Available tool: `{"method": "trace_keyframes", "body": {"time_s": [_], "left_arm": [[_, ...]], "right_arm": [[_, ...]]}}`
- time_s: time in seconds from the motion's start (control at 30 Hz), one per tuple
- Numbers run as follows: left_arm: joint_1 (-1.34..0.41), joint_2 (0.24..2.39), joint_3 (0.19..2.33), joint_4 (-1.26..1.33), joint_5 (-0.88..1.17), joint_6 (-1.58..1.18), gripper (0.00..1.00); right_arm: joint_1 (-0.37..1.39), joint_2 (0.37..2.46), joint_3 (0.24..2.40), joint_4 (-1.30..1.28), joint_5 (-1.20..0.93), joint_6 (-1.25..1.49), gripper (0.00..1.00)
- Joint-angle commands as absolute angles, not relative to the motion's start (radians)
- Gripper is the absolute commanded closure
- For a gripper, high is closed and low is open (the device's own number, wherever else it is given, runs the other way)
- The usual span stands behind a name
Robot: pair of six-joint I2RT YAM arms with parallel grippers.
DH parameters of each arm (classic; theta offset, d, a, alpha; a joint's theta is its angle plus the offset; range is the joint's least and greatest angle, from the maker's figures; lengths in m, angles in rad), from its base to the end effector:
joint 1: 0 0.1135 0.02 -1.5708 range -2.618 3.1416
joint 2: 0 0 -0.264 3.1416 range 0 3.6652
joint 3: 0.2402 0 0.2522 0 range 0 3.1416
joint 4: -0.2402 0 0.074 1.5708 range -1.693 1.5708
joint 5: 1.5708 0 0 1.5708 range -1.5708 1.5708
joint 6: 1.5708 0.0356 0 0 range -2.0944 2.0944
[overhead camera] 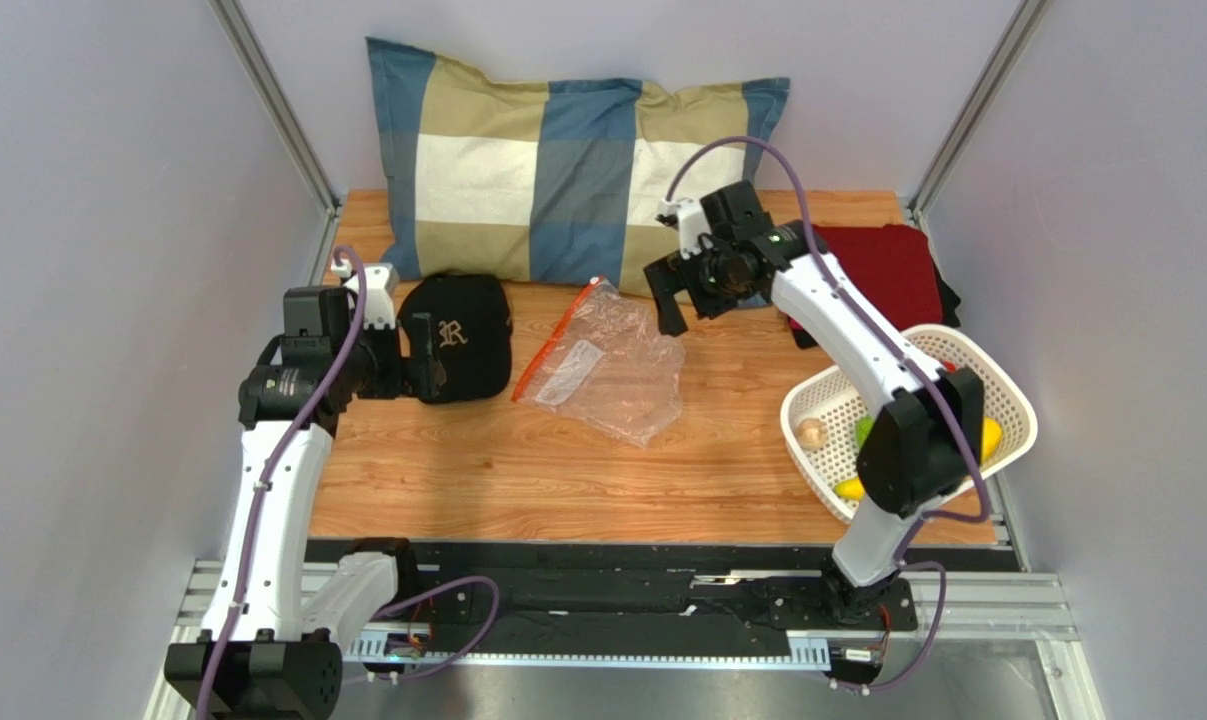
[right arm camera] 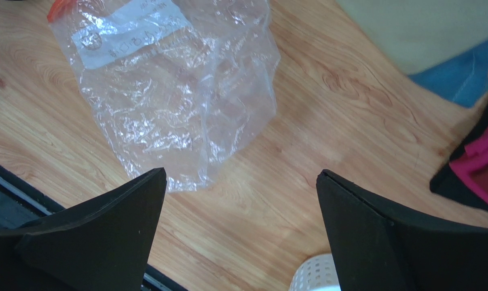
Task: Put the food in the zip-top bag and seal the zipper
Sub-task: Pick up the zipper food storage bag at the center of the board.
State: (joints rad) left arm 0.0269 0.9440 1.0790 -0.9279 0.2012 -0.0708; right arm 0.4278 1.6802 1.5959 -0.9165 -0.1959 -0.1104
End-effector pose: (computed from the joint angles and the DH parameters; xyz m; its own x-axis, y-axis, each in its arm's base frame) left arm 0.1763 -0.0024 0.3422 -0.7184 -0.0887 -0.6900 0.0632 0.9794 -0.1917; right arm 0.3217 0.1543 0.3234 -0.7060 -0.4407 -0.5544 -0.5838 0.8053 0.1034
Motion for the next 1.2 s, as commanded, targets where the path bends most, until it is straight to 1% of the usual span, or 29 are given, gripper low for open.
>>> {"method": "trace_keyframes", "body": {"time_s": [0.0,0.07,0.2,0.33,0.57,0.67,0.7,0.8,0.83,0.9,0.93,0.97,1.0,1.17], "left_arm": [[0.034,0.96,1.072,-0.894,0.232,-0.084,0.01],[0.032,0.972,1.088,-0.902,0.244,-0.072,0.01],[0.032,0.986,1.103,-0.897,0.267,-0.067,0.01],[0.032,0.997,1.103,-0.891,0.281,-0.066,0.01],[0.032,0.963,1.052,-0.851,0.316,-0.087,0.01],[0.032,0.924,1.019,-0.819,0.314,-0.098,0.01],[0.034,0.913,1.009,-0.809,0.318,-0.1,0.01],[0.034,0.859,0.953,-0.749,0.379,-0.103,0.01],[0.032,0.842,0.945,-0.736,0.412,-0.107,0.01],[0.032,0.839,0.937,-0.712,0.437,-0.113,0.01],[0.034,0.845,0.94,-0.709,0.461,-0.114,0.01],[0.032,0.859,0.946,-0.709,0.475,-0.109,0.01],[0.032,0.867,0.959,-0.709,0.482,-0.106,0.01],[0.034,0.908,1.009,-0.716,0.589,-0.064,0.01]], "right_arm": [[0.465,1.842,1.778,-0.911,-0.164,-0.129,0.0],[0.479,1.897,1.853,-0.919,-0.175,-0.127,0.0],[0.518,2.008,1.931,-0.904,-0.176,-0.13,0.0],[0.541,2.123,1.973,-0.868,-0.169,-0.158,0.0],[0.545,2.238,1.988,-0.784,-0.149,-0.225,0.0],[0.545,2.255,1.988,-0.785,-0.147,-0.238,0.05],[0.543,2.256,1.988,-0.788,-0.147,-0.242,0.08],[0.543,2.253,1.988,-0.808,-0.161,-0.253,0.26],[0.543,2.25,1.988,-0.827,-0.173,-0.259,0.47],[0.543,2.243,1.987,-0.845,-0.179,-0.267,0.64],[0.545,2.223,1.983,-0.857,-0.196,-0.279,0.76],[0.545,2.208,1.977,-0.874,-0.207,-0.284,0.84],[0.542,2.186,1.958,-0.88,-0.221,-0.287,1.0],[0.538,1.985,1.882,-0.913,-0.455,-0.301,1.0]]}}
